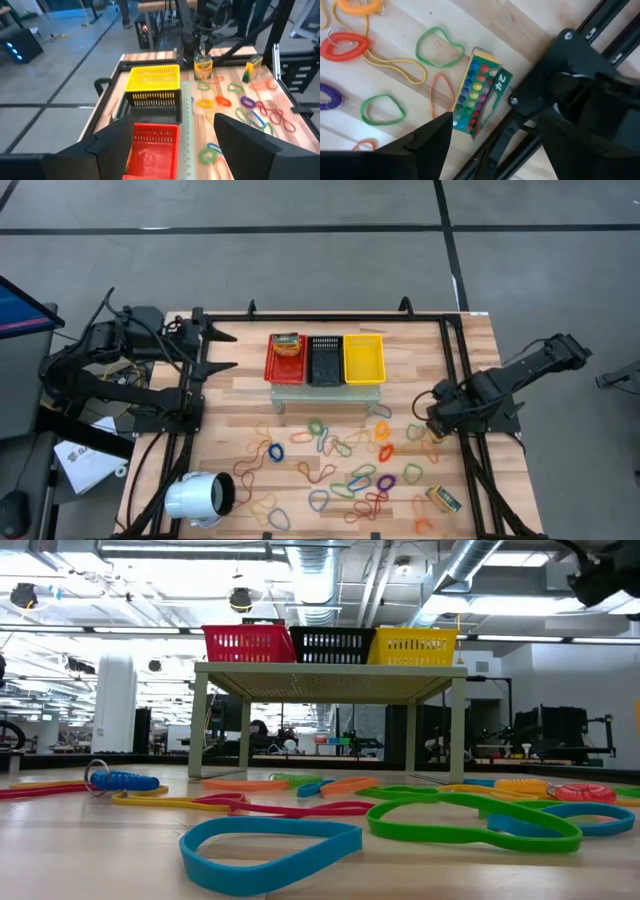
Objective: Pick & Place Office Desk Supplies
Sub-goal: Put the crayon box into the red bin on the shelf
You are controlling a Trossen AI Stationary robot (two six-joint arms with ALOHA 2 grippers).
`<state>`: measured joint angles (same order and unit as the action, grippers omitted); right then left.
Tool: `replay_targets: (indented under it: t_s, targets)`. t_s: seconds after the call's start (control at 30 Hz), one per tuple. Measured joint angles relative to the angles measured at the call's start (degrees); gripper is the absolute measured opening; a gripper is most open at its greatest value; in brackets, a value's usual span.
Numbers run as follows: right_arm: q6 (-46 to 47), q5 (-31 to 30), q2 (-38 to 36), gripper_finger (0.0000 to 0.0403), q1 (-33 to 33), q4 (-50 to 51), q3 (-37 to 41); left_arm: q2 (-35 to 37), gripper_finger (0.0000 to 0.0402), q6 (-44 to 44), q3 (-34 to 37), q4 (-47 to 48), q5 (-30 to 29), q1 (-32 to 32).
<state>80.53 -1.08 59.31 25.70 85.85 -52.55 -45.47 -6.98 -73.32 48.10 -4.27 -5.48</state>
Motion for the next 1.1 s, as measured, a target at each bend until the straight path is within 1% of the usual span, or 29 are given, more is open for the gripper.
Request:
replay_targets:
  t_s: [0.13, 0.33, 0.5, 0.6, 0.73, 0.87, 1.1]
  targets:
    - [3.33, -0.07, -0.02, 0.0286, 2.02, -3.37, 1.96, -0.8, 0.0269, -0.09, 0.0, 0.16, 0.0, 0.0]
    - [4.97, -0.2, -0.02, 0.0286, 2.09, -7.97, 6.04, -1.71, 0.0269, -0.11, 0.0, 0.15, 0.0, 0.0]
    - [5.11, 0.64, -0.02, 0.0286, 2.09, -11.69, 10.06, -1.93, 0.0269, -0.04, 0.0, 0.15, 0.0, 0.0]
    - [5.17, 0.8, -0.02, 0.0286, 1.98, -14.4, 11.23, -1.88, 0.0269, -0.04, 0.0, 0.15, 0.0, 0.0]
    - [5.23, 1.27, -0.02, 0.0277, 2.04, -15.22, 11.88, -1.88, 0.0269, -0.02, 0.0, 0.15, 0.0, 0.0]
    - [5.23, 1.29, -0.02, 0.0243, 2.04, -15.19, 11.91, -1.9, 0.0269, -0.02, 0.0, 0.15, 0.0, 0.0]
    - [5.2, 1.29, -0.02, 0.014, 2.04, -15.19, 11.91, -1.9, 0.0269, 0.0, 0.0, 0.15, 0.01, 0.0]
